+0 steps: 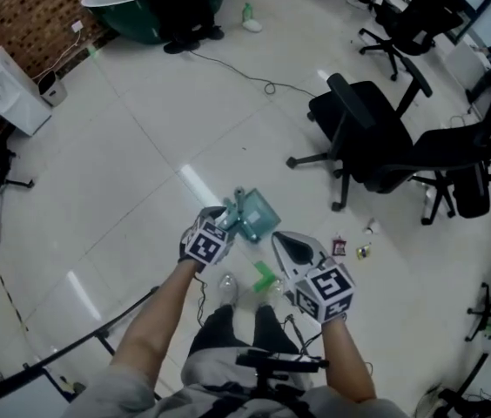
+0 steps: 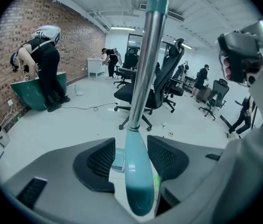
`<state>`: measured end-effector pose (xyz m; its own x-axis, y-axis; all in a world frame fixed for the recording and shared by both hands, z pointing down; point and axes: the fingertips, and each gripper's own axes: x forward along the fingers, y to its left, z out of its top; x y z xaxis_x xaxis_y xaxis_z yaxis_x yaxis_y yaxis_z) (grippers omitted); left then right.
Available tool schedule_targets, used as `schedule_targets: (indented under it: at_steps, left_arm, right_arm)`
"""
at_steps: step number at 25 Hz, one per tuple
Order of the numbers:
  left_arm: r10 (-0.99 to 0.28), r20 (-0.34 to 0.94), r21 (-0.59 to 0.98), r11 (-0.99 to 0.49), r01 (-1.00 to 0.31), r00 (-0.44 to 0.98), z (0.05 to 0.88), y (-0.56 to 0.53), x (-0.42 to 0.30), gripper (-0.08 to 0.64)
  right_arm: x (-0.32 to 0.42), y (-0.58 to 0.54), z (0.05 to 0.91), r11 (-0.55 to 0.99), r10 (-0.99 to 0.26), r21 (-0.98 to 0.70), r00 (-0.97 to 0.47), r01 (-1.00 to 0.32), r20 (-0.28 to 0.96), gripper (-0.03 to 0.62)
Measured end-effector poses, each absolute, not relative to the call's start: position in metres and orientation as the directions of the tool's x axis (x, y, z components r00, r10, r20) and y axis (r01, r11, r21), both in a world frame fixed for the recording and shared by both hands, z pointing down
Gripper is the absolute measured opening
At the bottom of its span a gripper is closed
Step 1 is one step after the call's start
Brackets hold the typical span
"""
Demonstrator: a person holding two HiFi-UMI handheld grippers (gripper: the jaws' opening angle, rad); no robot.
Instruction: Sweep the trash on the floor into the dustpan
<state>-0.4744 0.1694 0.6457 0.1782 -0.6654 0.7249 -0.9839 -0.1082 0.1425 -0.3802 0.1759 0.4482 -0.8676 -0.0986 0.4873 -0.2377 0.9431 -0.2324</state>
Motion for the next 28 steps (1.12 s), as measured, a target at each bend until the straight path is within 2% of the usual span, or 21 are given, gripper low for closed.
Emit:
schedule_targets:
  at_steps: [7, 9, 10, 21, 23, 24, 28]
  left_arm:
    - [-0.642, 0.743, 0.128, -0.142, -0.982, 0.19, 0.669, 0.152, -0.467, 0.19]
    - [-0.652, 0.737, 0.121, -0.133, -0.984, 0.179, 0.669, 0.152, -0.467, 0.134]
    - [-0.654, 0.736, 0.115, -0.133, -0.984, 0.175, 0.669, 0.152, -0.467, 0.128]
    - [-0.656, 0.727, 0.127, -0.163, -0.978, 0.204, 0.669, 0.154, -0.465, 0.12]
    - [-0.654, 0.726, 0.139, -0.166, -0.976, 0.214, 0.668, 0.152, -0.464, 0.12]
    - [-0.653, 0.725, 0.144, -0.168, -0.975, 0.22, 0.667, 0.151, -0.465, 0.12]
    - [-0.647, 0.726, 0.161, -0.171, -0.972, 0.234, 0.666, 0.151, -0.465, 0.123]
  right_arm:
    - [-0.371, 0.162, 0.471, 0.925, -0.11, -0.258, -0.847, -0.278, 0.519, 0.0]
    - [-0.371, 0.163, 0.478, 0.926, -0.098, -0.263, -0.844, -0.272, 0.527, 0.0]
    - [-0.371, 0.163, 0.481, 0.929, -0.09, -0.26, -0.843, -0.262, 0.53, 0.0]
    - [-0.423, 0.144, 0.496, 0.948, -0.058, -0.24, -0.855, -0.208, 0.515, 0.004]
    - [-0.44, 0.146, 0.5, 0.959, -0.017, -0.237, -0.864, -0.156, 0.503, 0.14]
    - [-0.448, 0.148, 0.501, 0.962, 0.013, -0.243, -0.869, -0.124, 0.494, 0.169]
    - [-0.48, 0.154, 0.505, 0.963, 0.092, -0.268, -0.881, -0.041, 0.464, 0.184]
